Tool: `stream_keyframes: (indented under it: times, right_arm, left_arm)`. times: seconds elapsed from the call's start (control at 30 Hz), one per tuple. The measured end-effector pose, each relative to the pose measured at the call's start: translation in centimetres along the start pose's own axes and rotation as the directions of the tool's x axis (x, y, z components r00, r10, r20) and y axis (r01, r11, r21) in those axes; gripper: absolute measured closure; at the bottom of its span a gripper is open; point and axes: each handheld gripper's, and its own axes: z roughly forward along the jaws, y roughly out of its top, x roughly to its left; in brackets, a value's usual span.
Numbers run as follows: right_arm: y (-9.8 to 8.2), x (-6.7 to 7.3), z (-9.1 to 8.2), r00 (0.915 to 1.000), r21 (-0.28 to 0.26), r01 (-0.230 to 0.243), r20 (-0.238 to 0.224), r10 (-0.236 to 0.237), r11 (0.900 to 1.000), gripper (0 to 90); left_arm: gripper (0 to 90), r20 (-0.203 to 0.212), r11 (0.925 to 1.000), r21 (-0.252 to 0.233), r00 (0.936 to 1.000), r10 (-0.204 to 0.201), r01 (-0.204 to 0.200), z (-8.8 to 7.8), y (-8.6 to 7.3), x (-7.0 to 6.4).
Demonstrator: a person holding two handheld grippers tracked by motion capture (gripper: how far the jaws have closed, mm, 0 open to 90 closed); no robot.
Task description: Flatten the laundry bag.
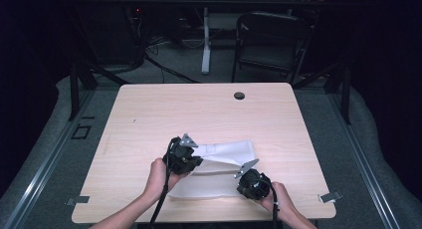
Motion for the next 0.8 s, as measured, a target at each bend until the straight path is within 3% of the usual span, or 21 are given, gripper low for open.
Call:
stream_keyframes:
  times: [0.17, 0.23, 0.43, 0.8]
  right_arm:
    - [0.9, 0.4, -0.5, 0.9999, -0.101, 0.007, 0.009, -0.006, 0.995, 90.0]
    - [1.0, 0.5, -0.3, 1.0000, -0.099, 0.006, 0.008, -0.005, 0.995, 90.0]
    - [1.5, 1.7, 1.2, 0.9974, -0.052, 0.065, -0.027, -0.067, 0.997, 90.0]
    - [1.4, 1.9, 1.0, 0.9951, -0.033, 0.057, -0.078, -0.059, 0.998, 90.0]
  left_arm:
    - [87.7, -0.006, 1.0000, -0.003, 1.0000, 0.006, -0.006, -0.4, 0.9, 0.2]
    - [87.7, -0.003, 1.0000, 0.001, 1.0000, 0.009, -0.009, -0.5, 1.2, 0.3]
    - [87.6, -0.013, 0.9999, -0.011, 0.9999, 0.002, -0.002, -0.7, 2.1, 0.5]
    - [87.7, -0.055, 0.9990, -0.043, 0.9984, -0.016, 0.014, -1.2, 3.3, 1.8]
